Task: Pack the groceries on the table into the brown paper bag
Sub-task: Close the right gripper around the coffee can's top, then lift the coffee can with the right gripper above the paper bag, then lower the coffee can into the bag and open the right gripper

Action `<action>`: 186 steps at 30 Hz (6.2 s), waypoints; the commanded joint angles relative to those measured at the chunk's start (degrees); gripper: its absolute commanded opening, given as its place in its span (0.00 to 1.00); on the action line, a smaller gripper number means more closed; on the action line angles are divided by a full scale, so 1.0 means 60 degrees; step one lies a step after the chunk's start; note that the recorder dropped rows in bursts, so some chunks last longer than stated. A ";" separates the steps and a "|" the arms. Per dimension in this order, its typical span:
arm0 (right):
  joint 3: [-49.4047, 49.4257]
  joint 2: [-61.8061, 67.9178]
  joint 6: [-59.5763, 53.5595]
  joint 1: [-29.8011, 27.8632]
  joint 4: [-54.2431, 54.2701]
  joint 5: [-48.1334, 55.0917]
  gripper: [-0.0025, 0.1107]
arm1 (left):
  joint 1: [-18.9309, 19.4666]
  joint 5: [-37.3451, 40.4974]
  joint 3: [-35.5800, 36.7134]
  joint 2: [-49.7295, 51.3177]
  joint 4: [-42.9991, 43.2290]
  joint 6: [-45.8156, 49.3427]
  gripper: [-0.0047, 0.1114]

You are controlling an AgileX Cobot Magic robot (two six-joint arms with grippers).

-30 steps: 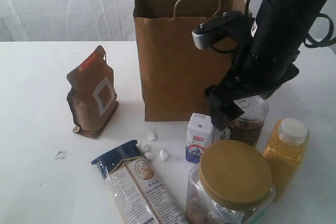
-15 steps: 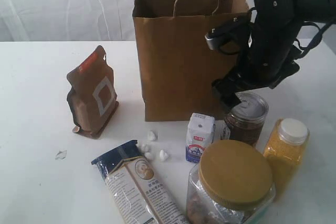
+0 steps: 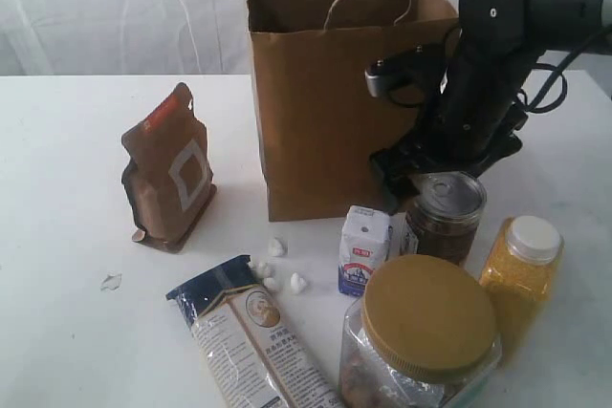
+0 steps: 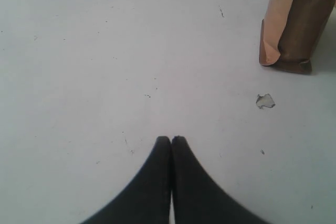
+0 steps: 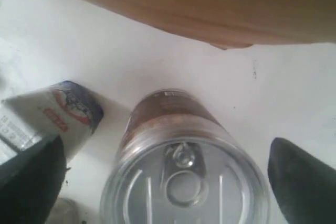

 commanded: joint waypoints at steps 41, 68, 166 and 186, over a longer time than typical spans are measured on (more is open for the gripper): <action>-0.0187 -0.2295 0.0011 -0.0038 0.0217 0.1128 0.33 | -0.0054 0.0002 0.0031 -0.0029 0.0003 -0.0091 0.04; -0.4142 -0.3307 -0.2309 -0.0038 0.4863 0.2465 0.33 | -0.0054 0.0002 0.0031 -0.0029 0.0003 -0.0091 0.04; -0.4360 -0.0125 -0.1222 -0.0038 0.1404 -0.2482 0.62 | -0.0054 0.0002 0.0031 -0.0029 0.0003 -0.0091 0.04; -0.4360 -0.0125 -0.1116 -0.0038 0.1470 -0.1916 0.65 | -0.0054 0.0002 0.0031 -0.0029 0.0003 -0.0091 0.04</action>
